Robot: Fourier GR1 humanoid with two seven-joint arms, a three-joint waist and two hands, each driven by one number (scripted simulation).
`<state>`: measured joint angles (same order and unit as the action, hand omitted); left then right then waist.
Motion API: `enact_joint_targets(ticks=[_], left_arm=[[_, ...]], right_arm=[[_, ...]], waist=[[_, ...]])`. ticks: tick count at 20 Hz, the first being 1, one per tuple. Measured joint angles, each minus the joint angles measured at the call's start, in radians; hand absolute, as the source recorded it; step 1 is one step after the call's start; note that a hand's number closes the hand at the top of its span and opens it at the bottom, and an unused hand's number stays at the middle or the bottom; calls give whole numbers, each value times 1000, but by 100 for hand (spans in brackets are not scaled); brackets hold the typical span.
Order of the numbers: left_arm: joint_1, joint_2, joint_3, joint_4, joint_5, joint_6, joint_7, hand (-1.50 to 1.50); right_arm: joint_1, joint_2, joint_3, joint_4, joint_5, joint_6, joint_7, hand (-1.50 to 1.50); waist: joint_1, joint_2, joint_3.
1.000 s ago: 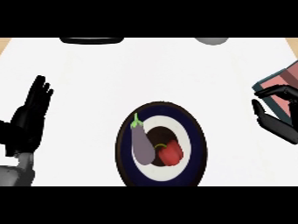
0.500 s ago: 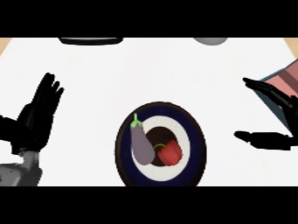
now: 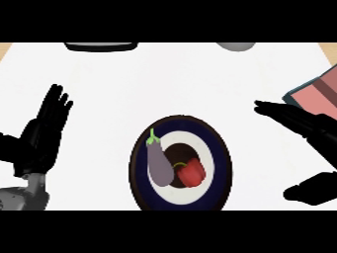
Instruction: Pick the bell pepper from the plate and place it in the cardboard box
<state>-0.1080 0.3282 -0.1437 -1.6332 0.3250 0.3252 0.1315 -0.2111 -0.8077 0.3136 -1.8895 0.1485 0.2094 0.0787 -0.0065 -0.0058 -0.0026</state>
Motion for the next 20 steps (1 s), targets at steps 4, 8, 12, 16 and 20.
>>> enact_joint_targets(ticks=[4,8,12,16,20], left_arm=[[8,5,23,-15,9,-23,20,0],[-10,-18,25,-4,-14,-27,28,0],[-14,-32,46,6,-29,-45,30,0],[28,-49,46,-43,-49,-47,37,0],[28,-56,65,-55,-61,-65,58,0]], right_arm=[[-13,66,44,-121,-16,50,167,-150],[-49,161,95,-176,8,90,298,-150],[-36,240,141,-218,84,116,384,-150],[-26,311,173,-200,173,125,429,-150],[-14,381,188,-144,226,148,412,-150]], waist=[[5,2,1],[7,4,2],[7,4,2],[9,5,2],[9,5,2]])
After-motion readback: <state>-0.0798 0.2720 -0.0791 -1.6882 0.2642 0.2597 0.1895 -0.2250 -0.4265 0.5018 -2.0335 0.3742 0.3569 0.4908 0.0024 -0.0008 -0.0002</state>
